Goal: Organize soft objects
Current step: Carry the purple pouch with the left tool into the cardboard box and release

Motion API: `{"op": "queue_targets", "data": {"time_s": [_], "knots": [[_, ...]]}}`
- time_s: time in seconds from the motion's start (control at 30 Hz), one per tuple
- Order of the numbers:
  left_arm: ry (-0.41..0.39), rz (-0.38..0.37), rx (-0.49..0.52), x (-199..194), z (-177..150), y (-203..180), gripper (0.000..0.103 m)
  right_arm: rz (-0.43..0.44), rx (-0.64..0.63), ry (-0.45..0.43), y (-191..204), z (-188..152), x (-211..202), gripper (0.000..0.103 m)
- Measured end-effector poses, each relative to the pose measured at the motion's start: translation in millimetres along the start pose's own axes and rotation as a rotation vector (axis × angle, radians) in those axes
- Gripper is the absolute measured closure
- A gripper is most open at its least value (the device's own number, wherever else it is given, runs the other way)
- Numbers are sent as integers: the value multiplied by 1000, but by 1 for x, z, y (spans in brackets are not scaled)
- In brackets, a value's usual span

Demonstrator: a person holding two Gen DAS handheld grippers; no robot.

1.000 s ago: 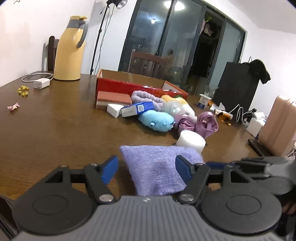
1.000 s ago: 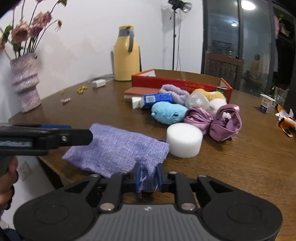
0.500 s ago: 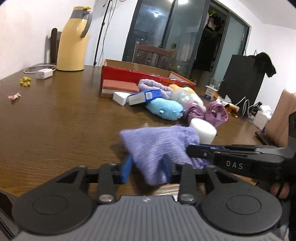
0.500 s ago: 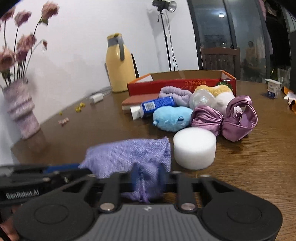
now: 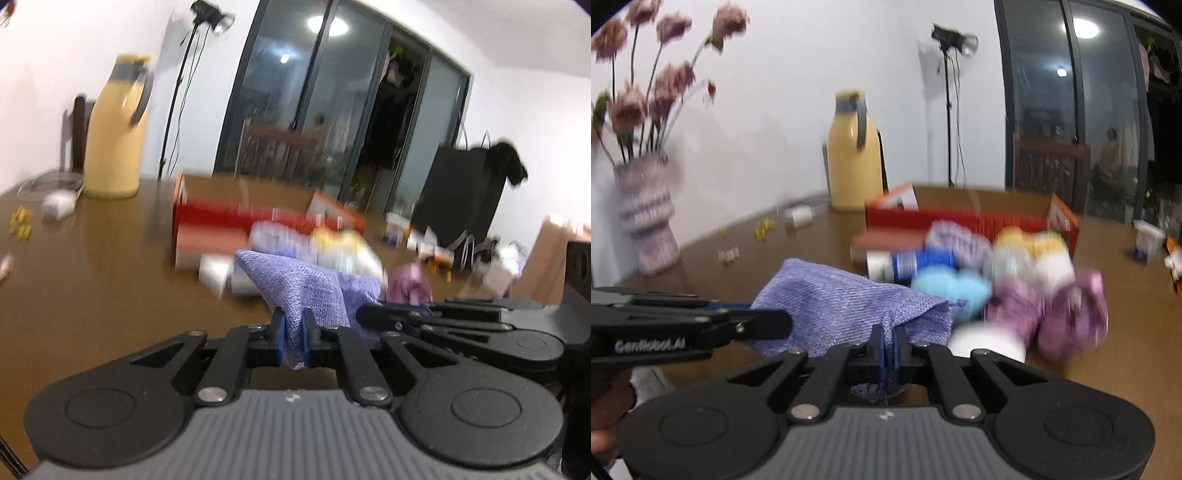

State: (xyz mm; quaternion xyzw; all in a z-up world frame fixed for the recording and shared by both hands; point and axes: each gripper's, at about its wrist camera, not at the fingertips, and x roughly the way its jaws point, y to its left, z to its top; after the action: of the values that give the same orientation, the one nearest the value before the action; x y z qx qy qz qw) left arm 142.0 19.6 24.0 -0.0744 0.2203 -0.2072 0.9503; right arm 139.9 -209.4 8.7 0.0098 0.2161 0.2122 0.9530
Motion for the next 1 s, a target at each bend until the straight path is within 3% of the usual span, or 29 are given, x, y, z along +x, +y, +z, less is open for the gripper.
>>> {"op": "queue_targets", "data": {"time_s": [0.2,0.33,0.47,0.6,0.7,0.73,0.8,0.83,0.9,0.97,1.0], "knots": [[-21,-37,5,86,110,30,94,19,-19,-27,-52,110,67,99],[39,32,-6,178,170,58,94,-9,-43,26,-84,182,152,99],[134,124,5,272,203,87,94,-28,-56,166,-110,226,262,99],[262,211,52,353,206,109,91,-22,-5,302,-137,231,358,98],[336,282,28,387,203,124,90,-27,30,359,-147,225,402,96],[345,299,14,391,203,128,87,-19,72,384,-153,221,412,89],[332,298,3,389,201,134,70,-15,113,429,-158,214,423,84],[318,298,3,388,203,137,68,-16,112,430,-159,211,424,84],[289,282,-6,373,202,143,64,-5,110,415,-159,209,419,75],[262,272,-12,358,206,142,56,-7,127,384,-161,213,405,55],[247,276,-8,349,209,139,56,-9,132,369,-158,213,389,52]]}}
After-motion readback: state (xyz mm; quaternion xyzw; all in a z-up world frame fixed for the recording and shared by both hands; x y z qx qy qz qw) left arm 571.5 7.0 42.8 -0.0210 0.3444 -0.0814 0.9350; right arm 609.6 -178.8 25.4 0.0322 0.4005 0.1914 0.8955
